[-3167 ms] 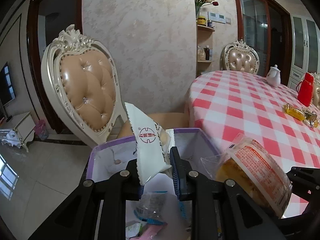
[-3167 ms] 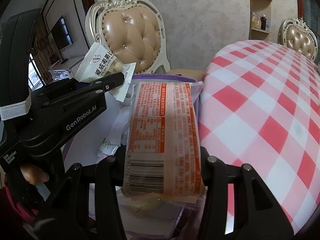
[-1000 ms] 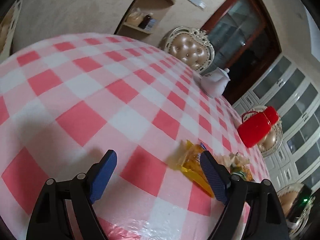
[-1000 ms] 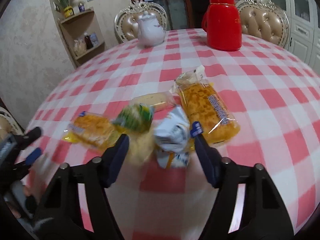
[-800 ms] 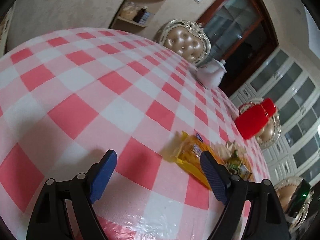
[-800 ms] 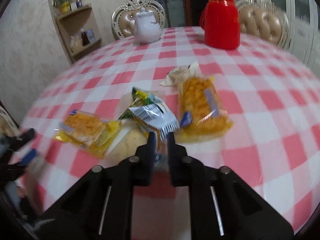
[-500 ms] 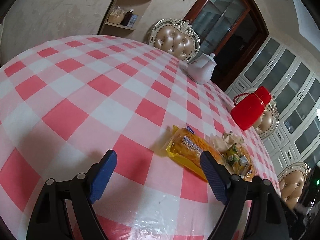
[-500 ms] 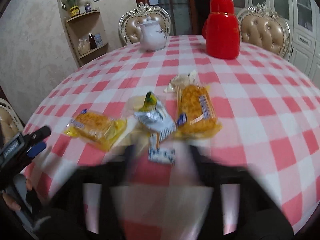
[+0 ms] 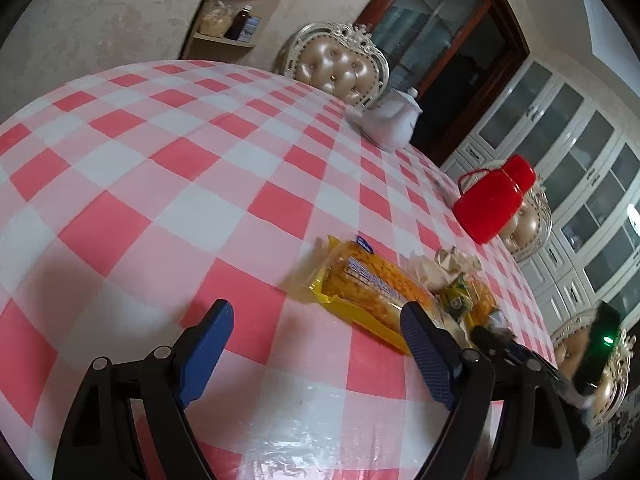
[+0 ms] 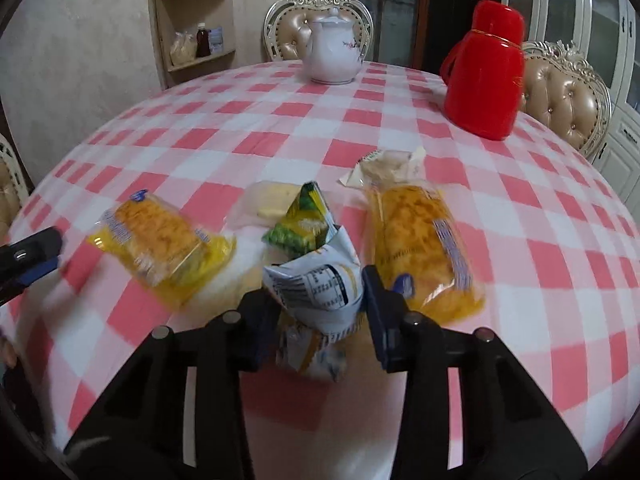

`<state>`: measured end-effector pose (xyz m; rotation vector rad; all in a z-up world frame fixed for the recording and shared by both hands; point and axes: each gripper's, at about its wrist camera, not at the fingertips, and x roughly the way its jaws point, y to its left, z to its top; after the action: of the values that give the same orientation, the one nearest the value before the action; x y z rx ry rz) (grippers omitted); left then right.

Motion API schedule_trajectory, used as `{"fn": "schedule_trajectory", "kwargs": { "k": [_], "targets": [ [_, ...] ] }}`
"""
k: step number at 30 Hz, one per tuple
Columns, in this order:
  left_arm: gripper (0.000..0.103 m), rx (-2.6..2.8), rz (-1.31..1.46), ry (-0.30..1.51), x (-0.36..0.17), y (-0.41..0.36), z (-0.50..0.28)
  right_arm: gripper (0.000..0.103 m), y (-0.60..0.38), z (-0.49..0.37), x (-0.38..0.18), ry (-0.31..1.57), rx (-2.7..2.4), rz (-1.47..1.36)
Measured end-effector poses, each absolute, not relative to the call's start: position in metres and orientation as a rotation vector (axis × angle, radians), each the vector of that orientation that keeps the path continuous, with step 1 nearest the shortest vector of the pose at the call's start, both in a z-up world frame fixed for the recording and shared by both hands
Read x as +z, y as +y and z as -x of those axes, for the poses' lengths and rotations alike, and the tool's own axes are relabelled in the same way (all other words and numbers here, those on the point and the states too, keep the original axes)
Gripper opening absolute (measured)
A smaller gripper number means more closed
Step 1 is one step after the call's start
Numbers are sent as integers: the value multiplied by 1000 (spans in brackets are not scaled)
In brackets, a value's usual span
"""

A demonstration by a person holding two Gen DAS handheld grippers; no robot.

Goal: Organize snacks

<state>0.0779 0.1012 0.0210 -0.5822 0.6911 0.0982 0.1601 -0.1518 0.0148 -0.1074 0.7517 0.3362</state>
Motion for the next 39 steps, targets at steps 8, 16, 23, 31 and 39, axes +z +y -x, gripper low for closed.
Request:
{"fn": "schedule_trajectory", "kwargs": {
  "k": [8, 16, 23, 31, 39],
  "targets": [
    [86, 159, 675, 767, 22, 83, -105, 43, -191, -82, 44, 713, 361, -120],
    [90, 503, 619, 942, 15, 45, -188, 43, -192, -59, 46, 709, 400, -191],
    [92, 465, 254, 1040, 8, 33, -183, 43, -215, -61, 47, 701, 366, -258],
    [91, 383, 217, 1004, 7, 50, -132, 43, -196, -57, 45, 710, 383, -193],
    [50, 163, 302, 872, 14, 69, -108, 43, -173, -53, 34, 732, 390, -127]
  ]
}}
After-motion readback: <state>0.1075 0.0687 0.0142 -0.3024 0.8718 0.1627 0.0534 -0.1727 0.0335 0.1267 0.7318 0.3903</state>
